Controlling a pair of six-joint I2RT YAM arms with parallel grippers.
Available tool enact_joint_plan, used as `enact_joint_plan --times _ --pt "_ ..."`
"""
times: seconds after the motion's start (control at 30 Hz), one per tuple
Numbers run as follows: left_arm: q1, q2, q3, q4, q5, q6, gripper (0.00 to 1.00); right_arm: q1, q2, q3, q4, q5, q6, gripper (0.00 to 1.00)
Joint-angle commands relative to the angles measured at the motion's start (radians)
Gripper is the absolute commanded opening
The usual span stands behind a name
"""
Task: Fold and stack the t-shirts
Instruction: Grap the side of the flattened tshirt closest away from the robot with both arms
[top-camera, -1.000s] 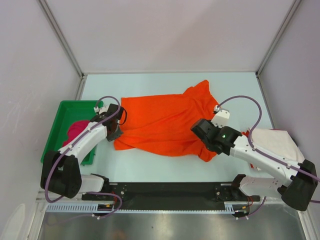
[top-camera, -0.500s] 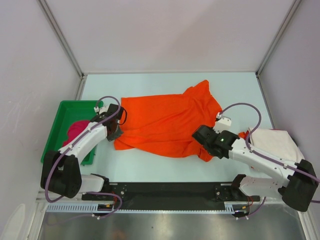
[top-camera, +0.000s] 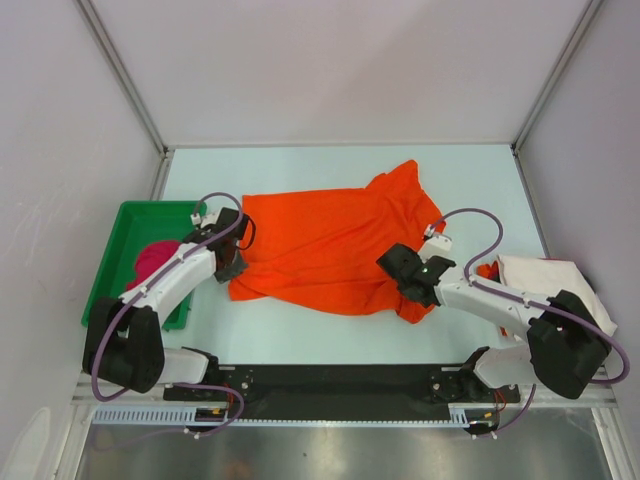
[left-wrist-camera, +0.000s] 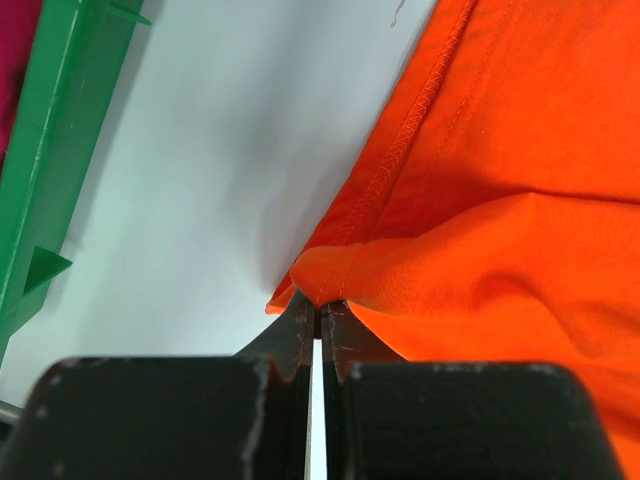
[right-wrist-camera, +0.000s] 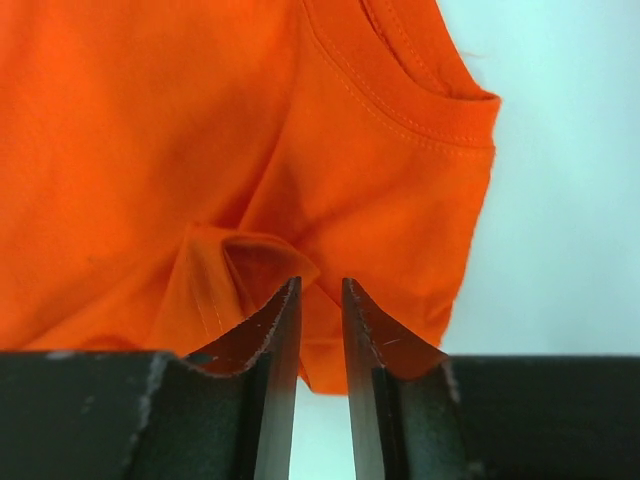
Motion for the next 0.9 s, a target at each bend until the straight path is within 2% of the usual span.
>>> enact_joint_plan --times 0.0,0.13,0.2,0.3,0.57,0.87 --pt "-0.011 -0.003 -0.003 0.014 0.011 0.016 0.00 -0.028 0.000 -0.024 0.119 0.003 -0.038 0.32" --pt "-0.012 -0.009 -0.006 0.012 0.006 0.017 0.00 -0.033 0.003 -0.034 0.130 0.010 -0.051 0.50" --pt "-0.012 -0.006 -0.006 0.012 0.008 0.016 0.00 -0.039 0.006 -0.040 0.140 0.000 -0.055 0.52" --pt "-0.014 -0.003 -0.006 0.012 0.009 0.014 0.00 -0.040 0.004 -0.054 0.157 -0.015 -0.051 0.49" --pt "-0.017 -0.006 -0.006 0.009 0.006 0.013 0.00 -0.040 0.009 -0.081 0.182 -0.029 -0.048 0.34" --pt "-0.019 -0.017 -0.014 0.003 0.002 0.011 0.00 -0.043 0.035 -0.116 0.211 -0.047 -0.037 0.35"
